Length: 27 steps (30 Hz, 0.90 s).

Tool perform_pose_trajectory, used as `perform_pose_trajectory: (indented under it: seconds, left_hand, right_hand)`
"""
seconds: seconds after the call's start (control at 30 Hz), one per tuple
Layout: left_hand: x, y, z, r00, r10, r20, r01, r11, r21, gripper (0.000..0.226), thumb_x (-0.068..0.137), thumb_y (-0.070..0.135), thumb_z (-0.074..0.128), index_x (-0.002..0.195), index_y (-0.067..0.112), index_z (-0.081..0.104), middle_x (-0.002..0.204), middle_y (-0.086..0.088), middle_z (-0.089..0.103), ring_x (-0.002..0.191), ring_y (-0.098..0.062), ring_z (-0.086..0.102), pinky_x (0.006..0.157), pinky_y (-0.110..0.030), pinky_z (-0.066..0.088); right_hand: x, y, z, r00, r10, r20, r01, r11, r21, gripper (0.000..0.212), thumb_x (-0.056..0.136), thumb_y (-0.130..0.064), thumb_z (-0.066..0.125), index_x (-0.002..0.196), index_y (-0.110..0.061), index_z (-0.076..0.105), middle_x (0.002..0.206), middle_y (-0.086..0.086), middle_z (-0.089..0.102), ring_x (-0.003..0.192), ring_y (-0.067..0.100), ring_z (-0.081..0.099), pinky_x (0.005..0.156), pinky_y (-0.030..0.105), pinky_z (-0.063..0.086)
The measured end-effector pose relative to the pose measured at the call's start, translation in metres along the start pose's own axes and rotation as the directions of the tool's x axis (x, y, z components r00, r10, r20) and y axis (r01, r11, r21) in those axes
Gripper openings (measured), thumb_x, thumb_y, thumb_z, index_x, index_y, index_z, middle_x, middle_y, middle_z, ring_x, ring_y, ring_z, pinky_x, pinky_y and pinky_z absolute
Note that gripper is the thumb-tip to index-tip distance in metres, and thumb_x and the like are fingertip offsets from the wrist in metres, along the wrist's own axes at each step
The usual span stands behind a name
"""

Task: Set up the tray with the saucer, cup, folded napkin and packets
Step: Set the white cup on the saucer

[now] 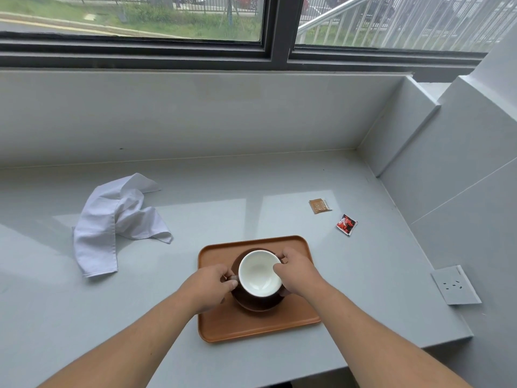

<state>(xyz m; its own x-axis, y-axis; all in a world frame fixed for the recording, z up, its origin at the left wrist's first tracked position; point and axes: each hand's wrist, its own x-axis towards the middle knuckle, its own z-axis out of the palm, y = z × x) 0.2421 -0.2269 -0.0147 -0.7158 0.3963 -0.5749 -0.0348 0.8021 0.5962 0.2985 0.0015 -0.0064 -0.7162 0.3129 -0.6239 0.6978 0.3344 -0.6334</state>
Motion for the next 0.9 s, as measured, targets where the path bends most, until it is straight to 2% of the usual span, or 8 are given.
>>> perform_pose_trajectory:
  seconds: [0.27, 0.43, 0.53, 0.67, 0.8, 0.9]
  left_hand:
    - [0.001, -0.003, 0.0, 1.0, -0.01, -0.003, 0.01, 1.0, 0.023, 0.01, 0.092, 0.044, 0.065, 0.092, 0.035, 0.068, 0.089, 0.011, 0.072, 0.074, -0.009, 0.073, 0.078, -0.031, 0.059]
    - [0.003, 0.001, -0.006, 0.999, -0.013, -0.032, 0.016, 0.995, 0.096, 0.017, 0.083, 0.054, 0.067, 0.088, 0.038, 0.066, 0.083, 0.012, 0.071, 0.074, -0.004, 0.066, 0.064, -0.027, 0.049]
    - [0.005, 0.006, -0.01, 0.999, -0.026, -0.038, 0.03, 0.993, 0.116, 0.017, 0.08, 0.054, 0.066, 0.088, 0.039, 0.066, 0.084, 0.013, 0.071, 0.077, -0.002, 0.065, 0.065, -0.025, 0.05]
    - [0.009, 0.01, -0.016, 0.997, -0.052, -0.063, 0.059, 0.993, 0.106, 0.015, 0.079, 0.051, 0.063, 0.084, 0.038, 0.067, 0.084, 0.014, 0.073, 0.077, -0.002, 0.066, 0.064, -0.026, 0.049]
    - [0.009, 0.011, -0.024, 0.993, -0.052, -0.11, 0.061, 0.995, 0.082, 0.015, 0.077, 0.05, 0.06, 0.08, 0.037, 0.067, 0.08, 0.017, 0.073, 0.074, -0.001, 0.064, 0.062, -0.026, 0.048]
    - [0.009, 0.007, -0.034, 0.985, -0.046, -0.166, 0.06, 0.995, 0.08, 0.014, 0.081, 0.05, 0.058, 0.086, 0.039, 0.064, 0.085, 0.016, 0.07, 0.075, -0.002, 0.064, 0.062, -0.027, 0.05]
  right_hand:
    - [0.001, -0.002, -0.003, 1.0, -0.001, 0.003, 0.001, 0.999, -0.051, 0.02, 0.079, -0.022, 0.051, 0.096, -0.028, 0.06, 0.097, 0.004, 0.066, 0.08, 0.028, 0.071, 0.059, 0.047, 0.065]
    - [0.003, -0.003, -0.005, 1.0, -0.01, 0.006, 0.011, 0.994, -0.108, 0.018, 0.079, -0.024, 0.051, 0.094, -0.029, 0.06, 0.093, 0.001, 0.068, 0.08, 0.025, 0.072, 0.062, 0.042, 0.065]
    - [0.006, -0.003, -0.007, 0.999, -0.037, -0.001, 0.037, 0.99, -0.135, 0.018, 0.08, -0.025, 0.053, 0.095, -0.03, 0.061, 0.091, -0.002, 0.067, 0.077, 0.02, 0.069, 0.063, 0.036, 0.061]
    - [0.009, -0.007, -0.01, 0.997, -0.07, -0.02, 0.066, 0.985, -0.162, 0.016, 0.079, -0.028, 0.056, 0.093, -0.033, 0.062, 0.088, -0.009, 0.067, 0.068, 0.01, 0.063, 0.055, 0.024, 0.047]
    - [0.014, -0.023, -0.01, 0.992, -0.115, -0.051, 0.103, 0.977, -0.187, 0.017, 0.076, -0.031, 0.053, 0.089, -0.037, 0.063, 0.082, -0.011, 0.069, 0.069, 0.009, 0.065, 0.058, 0.026, 0.052]
    - [0.019, -0.044, -0.007, 0.985, -0.166, -0.05, 0.148, 0.953, -0.263, 0.018, 0.08, -0.035, 0.053, 0.095, -0.039, 0.062, 0.087, -0.016, 0.067, 0.074, 0.005, 0.064, 0.06, 0.026, 0.051]
